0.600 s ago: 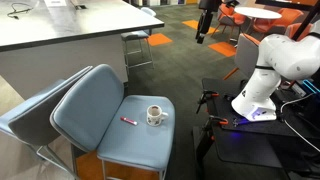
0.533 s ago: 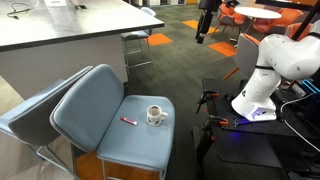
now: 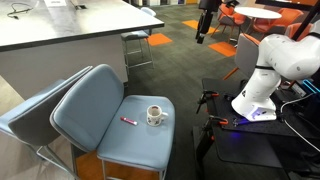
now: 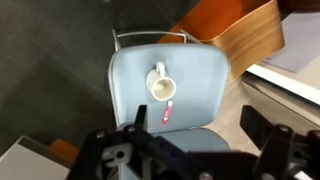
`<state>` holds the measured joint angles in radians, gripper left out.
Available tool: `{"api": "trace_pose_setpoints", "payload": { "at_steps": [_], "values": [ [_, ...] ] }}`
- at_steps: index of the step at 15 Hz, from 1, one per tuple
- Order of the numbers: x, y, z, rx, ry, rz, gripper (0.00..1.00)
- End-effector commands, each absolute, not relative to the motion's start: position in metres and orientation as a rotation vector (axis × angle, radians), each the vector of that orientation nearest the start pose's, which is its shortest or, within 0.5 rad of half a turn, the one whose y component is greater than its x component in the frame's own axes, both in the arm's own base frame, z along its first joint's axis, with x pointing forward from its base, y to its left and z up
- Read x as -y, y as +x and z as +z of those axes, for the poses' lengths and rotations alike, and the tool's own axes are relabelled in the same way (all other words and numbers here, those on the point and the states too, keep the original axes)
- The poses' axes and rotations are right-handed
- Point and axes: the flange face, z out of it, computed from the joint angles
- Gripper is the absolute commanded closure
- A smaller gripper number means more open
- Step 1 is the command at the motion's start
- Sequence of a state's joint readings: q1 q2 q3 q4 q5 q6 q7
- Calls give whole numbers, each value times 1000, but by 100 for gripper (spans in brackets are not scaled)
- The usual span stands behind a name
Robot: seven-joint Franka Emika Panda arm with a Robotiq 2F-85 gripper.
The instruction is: Move the mug to the left
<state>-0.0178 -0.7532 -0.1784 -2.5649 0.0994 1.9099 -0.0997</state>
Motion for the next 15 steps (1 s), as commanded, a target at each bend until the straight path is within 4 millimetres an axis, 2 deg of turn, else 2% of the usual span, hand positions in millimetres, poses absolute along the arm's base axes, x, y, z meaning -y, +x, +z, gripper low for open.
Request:
{"api": "trace_pose_setpoints", "payload": {
  "at_steps": [1, 4, 7, 11, 15],
  "values": [
    [64, 331, 509, -122, -2930, -167, 0],
    [63, 356, 499, -139, -2929, -155, 0],
    [62, 396, 468, -213, -2964, -174, 0],
    [62, 451, 390, -305, -2923, -64, 0],
    [55, 496, 312, -361, -2865, 18, 0]
  ]
}}
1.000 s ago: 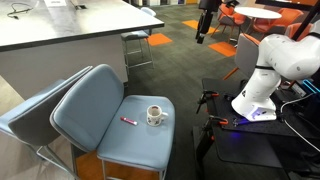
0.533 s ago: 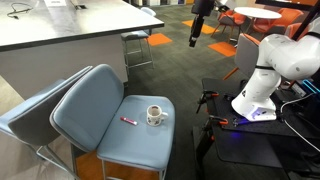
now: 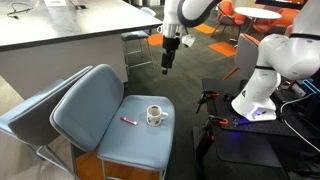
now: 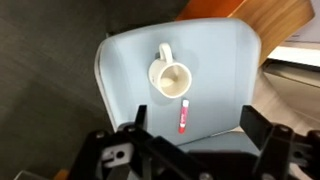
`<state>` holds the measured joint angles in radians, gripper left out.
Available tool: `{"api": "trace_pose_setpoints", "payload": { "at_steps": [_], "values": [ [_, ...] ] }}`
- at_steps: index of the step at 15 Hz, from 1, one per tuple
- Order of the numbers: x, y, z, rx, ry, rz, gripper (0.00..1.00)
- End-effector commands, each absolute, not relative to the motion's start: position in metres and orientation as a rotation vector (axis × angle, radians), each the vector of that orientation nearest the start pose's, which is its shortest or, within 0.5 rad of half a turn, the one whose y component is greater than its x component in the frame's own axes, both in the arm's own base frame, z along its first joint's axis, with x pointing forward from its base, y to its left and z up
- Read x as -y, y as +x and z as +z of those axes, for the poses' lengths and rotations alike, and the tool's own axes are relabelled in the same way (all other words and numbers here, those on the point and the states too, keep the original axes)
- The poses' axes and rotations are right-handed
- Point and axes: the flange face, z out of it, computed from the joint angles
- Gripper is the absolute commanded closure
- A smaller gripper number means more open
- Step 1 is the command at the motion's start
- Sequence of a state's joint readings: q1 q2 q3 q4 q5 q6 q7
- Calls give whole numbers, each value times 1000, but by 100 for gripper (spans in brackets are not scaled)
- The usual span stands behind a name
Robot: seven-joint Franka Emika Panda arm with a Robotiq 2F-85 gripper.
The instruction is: Move the mug to the left
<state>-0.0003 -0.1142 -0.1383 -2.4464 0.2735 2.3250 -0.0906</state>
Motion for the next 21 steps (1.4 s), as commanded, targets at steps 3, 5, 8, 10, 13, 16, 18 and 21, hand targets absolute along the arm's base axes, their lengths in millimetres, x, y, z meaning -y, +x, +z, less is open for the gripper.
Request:
{"api": "trace_pose_setpoints", "payload": {
  "at_steps": [3, 5, 8, 10, 13, 16, 18, 21],
  "values": [
    [39, 529, 262, -366, -2825, 65, 0],
    [32, 546, 233, -390, -2814, 90, 0],
    [31, 560, 193, -433, -2785, 135, 0],
    [38, 560, 171, -462, -2775, 184, 0],
    [50, 553, 145, -473, -2798, 279, 0],
    [56, 543, 123, -481, -2824, 341, 0],
    [58, 540, 113, -478, -2815, 362, 0],
    [63, 538, 98, -493, -2800, 383, 0]
  ]
}}
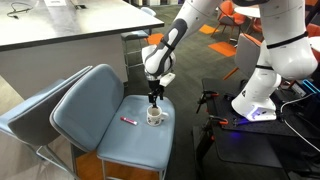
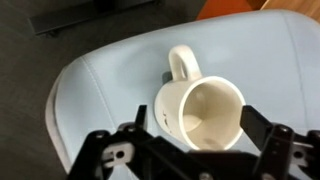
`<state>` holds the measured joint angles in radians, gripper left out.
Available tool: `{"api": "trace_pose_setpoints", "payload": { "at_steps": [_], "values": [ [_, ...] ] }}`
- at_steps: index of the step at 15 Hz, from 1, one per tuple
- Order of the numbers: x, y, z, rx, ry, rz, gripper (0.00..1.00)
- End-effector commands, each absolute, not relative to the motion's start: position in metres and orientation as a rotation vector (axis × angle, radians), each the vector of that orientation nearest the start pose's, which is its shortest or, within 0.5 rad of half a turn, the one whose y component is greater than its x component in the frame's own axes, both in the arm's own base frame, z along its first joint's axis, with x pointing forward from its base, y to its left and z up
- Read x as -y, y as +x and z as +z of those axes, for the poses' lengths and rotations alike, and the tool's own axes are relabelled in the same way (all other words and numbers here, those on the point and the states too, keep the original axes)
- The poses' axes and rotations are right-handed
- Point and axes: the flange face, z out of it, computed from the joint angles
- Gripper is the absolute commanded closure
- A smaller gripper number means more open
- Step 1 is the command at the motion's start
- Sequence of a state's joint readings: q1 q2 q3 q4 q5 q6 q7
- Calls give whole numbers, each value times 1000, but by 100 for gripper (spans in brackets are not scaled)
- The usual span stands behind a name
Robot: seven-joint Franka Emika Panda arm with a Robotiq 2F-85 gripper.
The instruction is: Move the mug to the left
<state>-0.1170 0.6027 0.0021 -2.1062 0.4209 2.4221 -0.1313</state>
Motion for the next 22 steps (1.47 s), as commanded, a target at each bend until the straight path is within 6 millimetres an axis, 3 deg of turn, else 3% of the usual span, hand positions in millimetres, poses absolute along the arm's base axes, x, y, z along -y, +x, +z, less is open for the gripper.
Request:
{"api": "trace_pose_setpoints", "payload": {
  "at_steps": [1, 4, 5, 6, 10, 14, 18, 22],
  "values": [
    [65, 538, 93, -499, -2796, 389, 0],
    [69, 541, 77, -510, -2798, 414, 13],
    [69, 544, 71, -509, -2801, 421, 22],
    [69, 546, 67, -513, -2806, 429, 37],
    [66, 555, 55, -540, -2845, 418, 69],
    [53, 558, 61, -644, -2933, 290, 98],
    [29, 554, 71, -689, -2964, 220, 97],
    [-17, 556, 81, -650, -2994, 163, 97]
  ]
}}
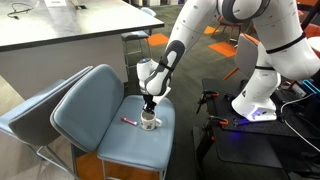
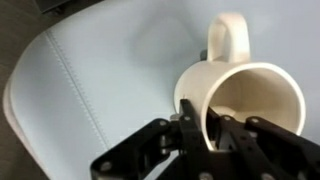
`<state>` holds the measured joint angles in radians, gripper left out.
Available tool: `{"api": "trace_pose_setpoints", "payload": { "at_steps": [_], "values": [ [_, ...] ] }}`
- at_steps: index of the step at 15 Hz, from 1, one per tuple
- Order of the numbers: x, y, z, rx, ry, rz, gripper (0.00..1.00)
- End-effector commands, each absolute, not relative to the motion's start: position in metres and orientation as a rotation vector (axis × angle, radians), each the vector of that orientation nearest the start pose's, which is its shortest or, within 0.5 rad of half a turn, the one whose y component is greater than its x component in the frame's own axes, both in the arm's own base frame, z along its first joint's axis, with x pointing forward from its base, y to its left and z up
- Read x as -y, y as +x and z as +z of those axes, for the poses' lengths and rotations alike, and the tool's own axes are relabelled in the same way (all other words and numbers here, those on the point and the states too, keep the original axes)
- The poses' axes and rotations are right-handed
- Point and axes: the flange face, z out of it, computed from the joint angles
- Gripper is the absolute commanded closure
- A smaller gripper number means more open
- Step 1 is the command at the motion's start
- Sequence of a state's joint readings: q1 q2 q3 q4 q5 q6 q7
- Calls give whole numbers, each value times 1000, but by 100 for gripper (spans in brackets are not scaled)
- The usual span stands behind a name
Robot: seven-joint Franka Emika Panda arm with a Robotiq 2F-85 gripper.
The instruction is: Move the mug to the left
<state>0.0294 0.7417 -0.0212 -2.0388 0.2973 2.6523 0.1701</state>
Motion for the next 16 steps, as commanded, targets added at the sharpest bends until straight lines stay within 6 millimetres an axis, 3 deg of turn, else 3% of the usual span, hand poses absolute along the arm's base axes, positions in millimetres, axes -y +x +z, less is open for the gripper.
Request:
{"api": "trace_pose_setpoints", "payload": {
  "at_steps": [1, 5, 8, 16],
  "values": [
    [-29, 557, 83, -640, -2997, 160, 97],
    [-68, 563, 94, -577, -2996, 177, 97],
    [-83, 569, 91, -541, -2964, 171, 97],
    [-81, 622, 102, -534, -2925, 74, 97]
  ]
}}
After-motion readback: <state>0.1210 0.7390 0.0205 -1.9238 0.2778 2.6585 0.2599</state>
